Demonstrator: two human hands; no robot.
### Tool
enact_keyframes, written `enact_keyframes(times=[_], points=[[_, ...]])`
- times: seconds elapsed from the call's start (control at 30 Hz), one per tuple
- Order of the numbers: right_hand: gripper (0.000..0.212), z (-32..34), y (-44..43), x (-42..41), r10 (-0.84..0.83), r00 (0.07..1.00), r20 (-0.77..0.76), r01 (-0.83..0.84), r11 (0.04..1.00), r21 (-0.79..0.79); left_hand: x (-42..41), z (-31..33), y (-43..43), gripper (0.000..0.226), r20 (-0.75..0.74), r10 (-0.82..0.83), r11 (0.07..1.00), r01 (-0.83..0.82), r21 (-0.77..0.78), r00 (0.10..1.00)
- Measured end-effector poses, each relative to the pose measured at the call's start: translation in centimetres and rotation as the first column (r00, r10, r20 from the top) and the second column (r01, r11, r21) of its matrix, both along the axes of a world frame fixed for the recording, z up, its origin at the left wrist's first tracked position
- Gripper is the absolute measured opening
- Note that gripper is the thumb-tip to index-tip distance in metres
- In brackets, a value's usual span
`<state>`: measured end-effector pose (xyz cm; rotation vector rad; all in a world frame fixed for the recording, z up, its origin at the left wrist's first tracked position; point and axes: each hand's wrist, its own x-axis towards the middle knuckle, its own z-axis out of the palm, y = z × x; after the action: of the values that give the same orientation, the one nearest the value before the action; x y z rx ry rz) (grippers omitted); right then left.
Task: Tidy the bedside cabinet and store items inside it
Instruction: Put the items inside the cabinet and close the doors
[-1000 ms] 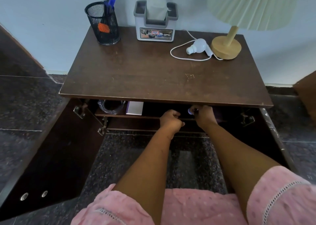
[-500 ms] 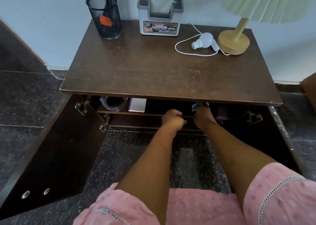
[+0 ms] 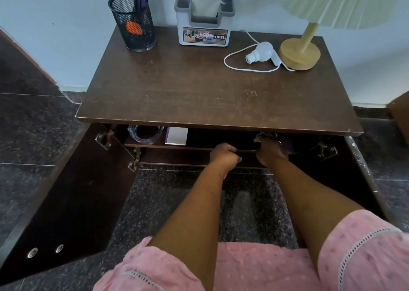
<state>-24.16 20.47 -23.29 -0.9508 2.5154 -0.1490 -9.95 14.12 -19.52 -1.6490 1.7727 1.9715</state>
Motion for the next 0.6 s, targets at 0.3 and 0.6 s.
enact_keyframes(times=[0.3, 0.6], points=[[0.045, 0.3, -0.3, 0.5, 0.021, 1.0, 0.012, -0.021, 1.0, -0.003, -0.2, 0.1, 0.1, 0.031, -0.003, -0.008, 0.999, 0.008, 0.033, 1.0], [0.034, 1.5, 0.2, 0.9, 0.032, 0.999, 0.0, -0.032, 0.999, -0.018, -0.1, 0.5, 0.3, 0.031, 0.002, -0.024, 0.998, 0.024, 0.058, 1.0]])
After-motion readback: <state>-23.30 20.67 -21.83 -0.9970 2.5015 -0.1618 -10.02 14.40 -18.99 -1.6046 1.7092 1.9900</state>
